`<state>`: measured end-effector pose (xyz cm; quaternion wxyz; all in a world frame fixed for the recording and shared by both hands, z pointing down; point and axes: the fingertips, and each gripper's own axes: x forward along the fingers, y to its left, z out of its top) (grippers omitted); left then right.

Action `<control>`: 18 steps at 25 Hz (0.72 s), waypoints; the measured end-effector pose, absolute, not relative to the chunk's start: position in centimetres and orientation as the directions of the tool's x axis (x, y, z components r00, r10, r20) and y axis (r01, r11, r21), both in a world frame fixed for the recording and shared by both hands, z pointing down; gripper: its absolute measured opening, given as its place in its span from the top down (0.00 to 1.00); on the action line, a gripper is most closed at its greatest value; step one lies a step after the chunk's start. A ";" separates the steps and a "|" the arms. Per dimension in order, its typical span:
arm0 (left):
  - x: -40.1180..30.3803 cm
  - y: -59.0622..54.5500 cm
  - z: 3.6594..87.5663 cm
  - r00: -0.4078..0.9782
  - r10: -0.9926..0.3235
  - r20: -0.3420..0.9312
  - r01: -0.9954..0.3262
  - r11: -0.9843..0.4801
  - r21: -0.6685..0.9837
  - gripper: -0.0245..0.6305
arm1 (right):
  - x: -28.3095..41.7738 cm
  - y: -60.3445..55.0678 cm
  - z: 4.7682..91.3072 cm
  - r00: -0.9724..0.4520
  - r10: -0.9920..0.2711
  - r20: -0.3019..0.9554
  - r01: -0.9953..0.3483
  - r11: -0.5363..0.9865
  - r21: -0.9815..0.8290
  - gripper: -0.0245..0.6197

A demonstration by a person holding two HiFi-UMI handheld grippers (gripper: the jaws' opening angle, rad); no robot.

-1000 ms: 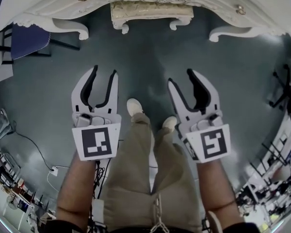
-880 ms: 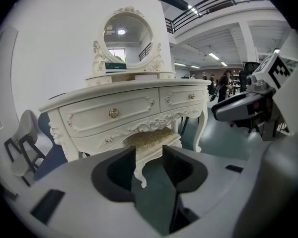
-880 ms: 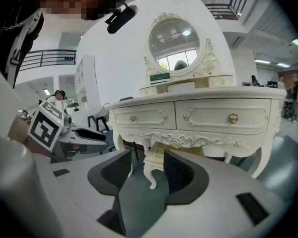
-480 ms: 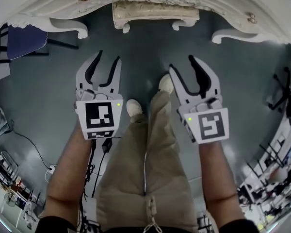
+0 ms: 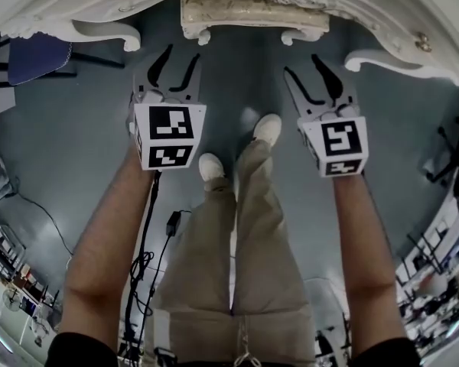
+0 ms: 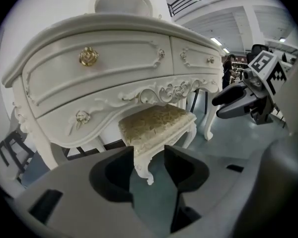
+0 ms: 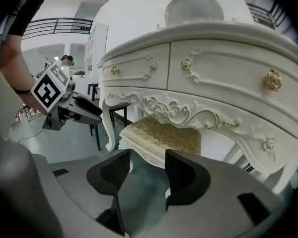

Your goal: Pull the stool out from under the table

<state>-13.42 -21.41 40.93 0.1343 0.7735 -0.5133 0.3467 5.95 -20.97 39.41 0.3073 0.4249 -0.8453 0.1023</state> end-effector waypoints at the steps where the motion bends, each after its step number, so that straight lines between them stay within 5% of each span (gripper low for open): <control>1: -13.3 -21.6 41.8 0.230 -0.693 0.683 -0.886 -0.440 -0.148 0.69 | 6.2 -21.4 40.1 -0.447 -0.649 0.616 -0.775 0.624 0.096 0.65; 18: -16.0 -28.2 52.9 0.041 -0.583 0.811 -0.815 -0.489 -0.311 0.65 | 12.4 -29.6 51.2 -0.211 -0.575 0.790 -0.693 0.658 0.294 0.58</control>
